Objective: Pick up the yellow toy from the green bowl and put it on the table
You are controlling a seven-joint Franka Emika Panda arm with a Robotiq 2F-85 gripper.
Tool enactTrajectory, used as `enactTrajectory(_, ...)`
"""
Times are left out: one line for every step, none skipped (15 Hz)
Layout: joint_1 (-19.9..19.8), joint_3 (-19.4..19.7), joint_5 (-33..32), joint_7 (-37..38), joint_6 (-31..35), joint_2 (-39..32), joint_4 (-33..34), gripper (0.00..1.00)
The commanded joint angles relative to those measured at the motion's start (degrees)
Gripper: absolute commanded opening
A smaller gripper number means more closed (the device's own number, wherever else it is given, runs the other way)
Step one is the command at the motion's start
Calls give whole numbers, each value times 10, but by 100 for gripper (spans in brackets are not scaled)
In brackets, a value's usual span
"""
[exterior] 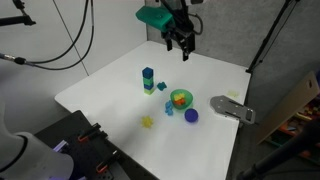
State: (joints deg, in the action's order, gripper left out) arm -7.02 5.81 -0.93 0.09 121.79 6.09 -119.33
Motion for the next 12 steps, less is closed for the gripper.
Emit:
enactTrajectory(2, 10, 42, -34, 22, -50, 34, 100)
enactTrajectory(2, 10, 50, -39, 28, -62, 38, 100)
enactTrajectory(2, 9, 54, -44, 34, -75, 42, 100)
enactTrajectory(2, 7, 58, -48, 41, -88, 46, 100)
enactTrajectory(2, 6, 58, -49, 46, -104, 52, 100)
enactTrajectory(2, 4, 60, -52, 51, -118, 58, 100)
enactTrajectory(2, 3, 57, -49, 58, -136, 65, 100)
enactTrajectory(3, 0, 58, -52, 62, -155, 73, 100)
enactTrajectory(3, -2, 58, -51, 65, -172, 82, 100)
enactTrajectory(3, -4, 58, -50, 71, -192, 93, 100)
enactTrajectory(3, -8, 59, -51, 73, -211, 106, 100)
enactTrajectory(3, -11, 57, -49, 74, -231, 120, 100)
